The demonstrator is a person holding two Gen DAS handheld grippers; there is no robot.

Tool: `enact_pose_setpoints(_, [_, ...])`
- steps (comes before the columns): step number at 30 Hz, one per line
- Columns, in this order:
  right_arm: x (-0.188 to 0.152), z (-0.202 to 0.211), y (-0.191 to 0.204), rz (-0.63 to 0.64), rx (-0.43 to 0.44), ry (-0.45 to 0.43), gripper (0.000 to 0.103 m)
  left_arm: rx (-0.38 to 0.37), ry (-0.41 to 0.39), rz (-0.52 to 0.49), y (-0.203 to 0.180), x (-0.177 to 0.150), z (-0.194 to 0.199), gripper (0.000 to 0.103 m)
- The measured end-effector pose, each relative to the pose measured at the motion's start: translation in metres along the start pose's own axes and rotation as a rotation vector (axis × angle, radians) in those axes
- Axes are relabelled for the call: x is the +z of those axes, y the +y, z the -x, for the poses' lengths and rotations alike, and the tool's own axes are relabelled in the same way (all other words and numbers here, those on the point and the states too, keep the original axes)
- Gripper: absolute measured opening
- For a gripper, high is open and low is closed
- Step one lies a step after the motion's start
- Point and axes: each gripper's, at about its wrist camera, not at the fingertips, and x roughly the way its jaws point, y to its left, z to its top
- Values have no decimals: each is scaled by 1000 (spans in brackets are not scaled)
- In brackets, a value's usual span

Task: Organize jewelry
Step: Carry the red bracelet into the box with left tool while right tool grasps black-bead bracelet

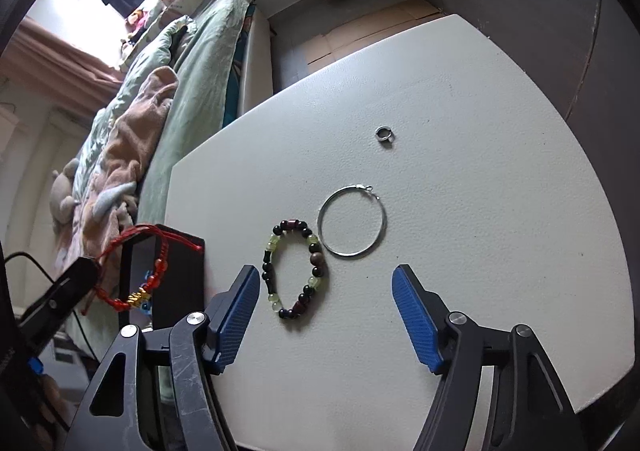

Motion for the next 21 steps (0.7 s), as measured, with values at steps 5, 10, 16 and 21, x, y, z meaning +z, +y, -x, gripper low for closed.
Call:
enact_pose_setpoints(5, [-1,-19,17,45,-50,26,56,18,-21,23,20,5,14,4])
enact_pose_setpoints(10, [-3,-39,31,97,-134,47,50,26,-38,46,36,6,27,4])
enact_pose_setpoints(16, [-5,-47,51,199,-267,28,11,96,-55,39,48,3,43,4])
enact_pose_setpoints(21, [-6,-32,47,161,-186,-12,11,154,13,72,66,0,33,41])
